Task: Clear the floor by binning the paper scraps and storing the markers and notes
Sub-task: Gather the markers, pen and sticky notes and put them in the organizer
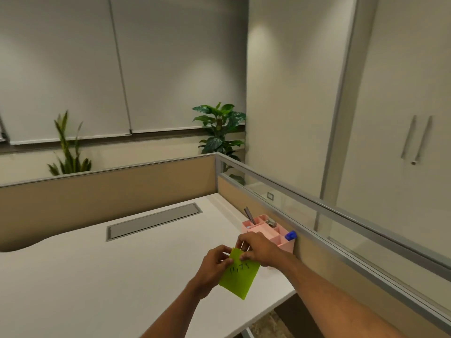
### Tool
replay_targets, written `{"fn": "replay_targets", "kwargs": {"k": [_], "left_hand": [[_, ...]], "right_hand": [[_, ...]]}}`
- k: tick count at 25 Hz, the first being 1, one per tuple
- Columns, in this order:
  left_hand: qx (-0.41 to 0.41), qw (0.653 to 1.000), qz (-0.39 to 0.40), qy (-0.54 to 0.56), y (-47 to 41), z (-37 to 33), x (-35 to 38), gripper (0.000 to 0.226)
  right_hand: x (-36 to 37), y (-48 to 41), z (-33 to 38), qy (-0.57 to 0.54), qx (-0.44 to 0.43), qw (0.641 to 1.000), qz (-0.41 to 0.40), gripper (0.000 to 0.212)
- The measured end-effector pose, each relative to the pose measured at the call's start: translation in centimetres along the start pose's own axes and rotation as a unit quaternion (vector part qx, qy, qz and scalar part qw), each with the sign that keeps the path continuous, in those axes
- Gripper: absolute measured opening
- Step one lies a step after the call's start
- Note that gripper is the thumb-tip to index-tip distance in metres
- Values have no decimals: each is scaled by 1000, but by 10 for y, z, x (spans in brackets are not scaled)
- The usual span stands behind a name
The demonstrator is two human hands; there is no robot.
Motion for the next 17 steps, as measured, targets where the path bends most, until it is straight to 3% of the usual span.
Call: {"fn": "replay_targets", "kwargs": {"k": [9,13,17], "left_hand": [[43,992,114,-42,-79,-11,57,21],[104,981,95,-134,-122,-22,77,37],[136,934,146,-298,-167,-5,106,62]], "right_hand": [[-27,-12,-83,-100,158,981,44,30],[-54,-9,-135,-220,217,950,-48,26],[-72,-6,-196,-347,304,867,-187,26]]}}
Point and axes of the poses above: each hand's wrist, its own y-axis away from the middle knuckle, its own x-axis out of the palm, z = x × y, the point moved 9 cm from there along -y, towards the middle knuckle, and after that the axes turned 6 degrees about -y, right-handed, at the moved point
